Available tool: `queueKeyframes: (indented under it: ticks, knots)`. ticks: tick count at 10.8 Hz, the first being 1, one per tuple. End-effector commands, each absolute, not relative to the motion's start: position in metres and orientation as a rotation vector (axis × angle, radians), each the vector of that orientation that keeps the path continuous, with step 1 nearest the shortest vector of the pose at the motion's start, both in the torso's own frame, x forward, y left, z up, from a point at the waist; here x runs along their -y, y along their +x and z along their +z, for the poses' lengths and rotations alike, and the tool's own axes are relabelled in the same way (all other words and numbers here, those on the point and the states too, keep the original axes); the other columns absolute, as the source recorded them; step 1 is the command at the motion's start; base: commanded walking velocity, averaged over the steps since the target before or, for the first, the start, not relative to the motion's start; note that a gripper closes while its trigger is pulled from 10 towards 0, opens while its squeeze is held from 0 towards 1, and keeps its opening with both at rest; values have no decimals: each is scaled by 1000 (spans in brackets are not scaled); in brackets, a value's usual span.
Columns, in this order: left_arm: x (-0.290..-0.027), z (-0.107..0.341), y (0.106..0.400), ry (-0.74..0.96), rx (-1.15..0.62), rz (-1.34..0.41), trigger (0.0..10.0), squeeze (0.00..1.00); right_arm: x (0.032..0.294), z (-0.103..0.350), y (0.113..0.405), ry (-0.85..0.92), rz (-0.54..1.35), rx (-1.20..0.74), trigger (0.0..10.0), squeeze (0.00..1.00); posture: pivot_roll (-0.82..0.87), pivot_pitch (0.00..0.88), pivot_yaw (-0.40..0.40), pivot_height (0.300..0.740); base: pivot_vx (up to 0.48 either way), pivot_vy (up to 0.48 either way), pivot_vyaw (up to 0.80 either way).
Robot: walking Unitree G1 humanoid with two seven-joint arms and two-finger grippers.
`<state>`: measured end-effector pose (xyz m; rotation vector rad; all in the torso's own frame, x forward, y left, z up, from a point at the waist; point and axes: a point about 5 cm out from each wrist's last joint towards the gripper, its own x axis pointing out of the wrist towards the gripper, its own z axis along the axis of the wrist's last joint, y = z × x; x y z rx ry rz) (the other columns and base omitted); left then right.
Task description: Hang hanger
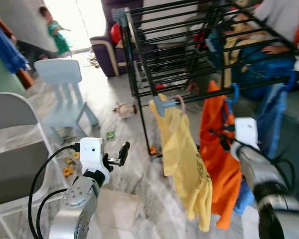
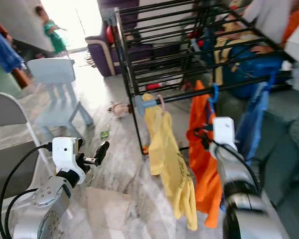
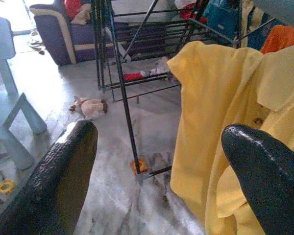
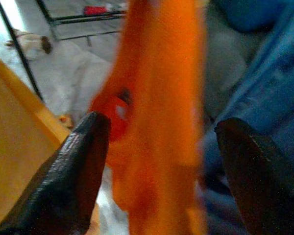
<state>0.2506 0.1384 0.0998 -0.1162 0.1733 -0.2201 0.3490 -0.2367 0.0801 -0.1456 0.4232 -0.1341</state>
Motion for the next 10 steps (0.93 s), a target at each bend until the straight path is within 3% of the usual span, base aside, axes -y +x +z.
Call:
queueKeyframes:
  ticks: [1, 4, 10]
  knots:
    - [-142, 98, 251, -90, -191, -216, 10000, 0, 231, 84, 354, -142, -112, -412, 0, 0, -87, 0, 118, 740, 0, 0, 0]
    - [-141, 96, 249, -85, -202, -209, 10000, 0, 225, 80, 356, -160, -108, -429, 0, 0, -82, 0, 108, 740, 0, 0, 0]
    - [-139, 96, 250, -88, -201, -208, 10000, 0, 240, 77, 351, -201, -185, -435, 0, 0, -87, 0, 101, 740, 0, 0, 0]
